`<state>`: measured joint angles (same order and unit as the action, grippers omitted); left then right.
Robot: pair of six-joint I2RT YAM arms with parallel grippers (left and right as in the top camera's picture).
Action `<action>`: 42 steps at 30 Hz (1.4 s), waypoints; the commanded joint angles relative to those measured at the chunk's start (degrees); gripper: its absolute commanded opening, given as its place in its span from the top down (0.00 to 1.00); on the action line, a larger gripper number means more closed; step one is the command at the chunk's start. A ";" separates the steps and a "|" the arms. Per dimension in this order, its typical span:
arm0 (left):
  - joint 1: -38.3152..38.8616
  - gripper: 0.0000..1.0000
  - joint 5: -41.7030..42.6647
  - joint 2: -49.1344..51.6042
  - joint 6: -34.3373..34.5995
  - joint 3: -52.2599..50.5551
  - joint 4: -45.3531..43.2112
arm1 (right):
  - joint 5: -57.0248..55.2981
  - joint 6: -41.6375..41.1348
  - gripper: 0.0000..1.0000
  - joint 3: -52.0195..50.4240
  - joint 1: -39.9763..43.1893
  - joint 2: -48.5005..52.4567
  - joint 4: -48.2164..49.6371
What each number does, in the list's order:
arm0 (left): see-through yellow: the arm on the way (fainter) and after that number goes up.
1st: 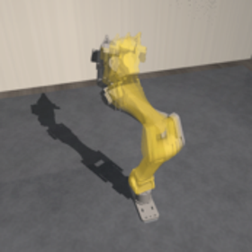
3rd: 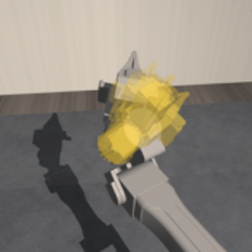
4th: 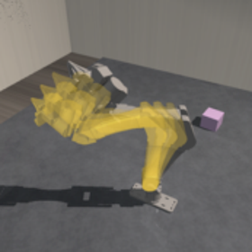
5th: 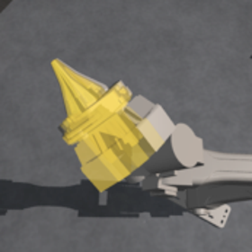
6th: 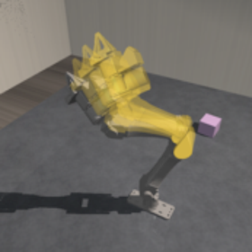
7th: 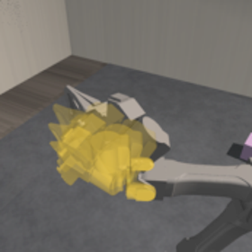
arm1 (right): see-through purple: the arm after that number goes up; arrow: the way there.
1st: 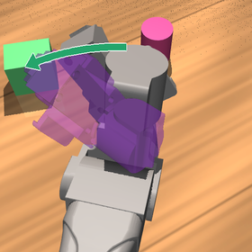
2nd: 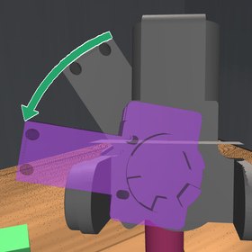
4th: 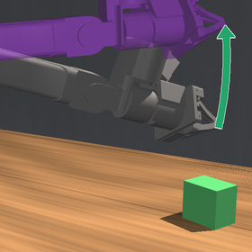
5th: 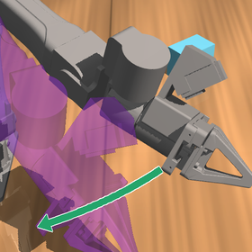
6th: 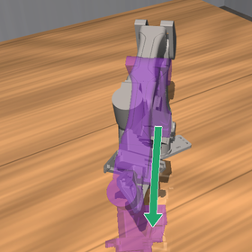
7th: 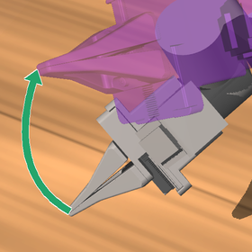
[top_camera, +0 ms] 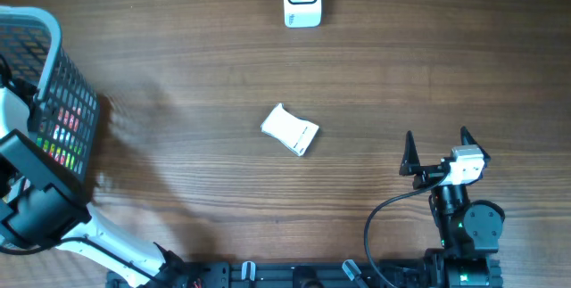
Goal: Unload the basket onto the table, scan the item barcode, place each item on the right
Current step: 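Reach the left gripper back into the basket toward the green-lidded jar, then carry the green-lidded jar out and place it beside the white package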
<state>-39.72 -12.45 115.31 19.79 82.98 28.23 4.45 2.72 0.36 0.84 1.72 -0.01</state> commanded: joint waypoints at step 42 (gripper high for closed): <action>53.94 0.37 19.26 -29.94 15.04 -3.61 35.60 | 0.07 0.31 0.00 -0.04 -0.28 0.07 0.15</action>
<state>9.50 14.09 80.14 33.80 81.28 64.36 4.43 2.72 0.36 0.84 1.72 -0.01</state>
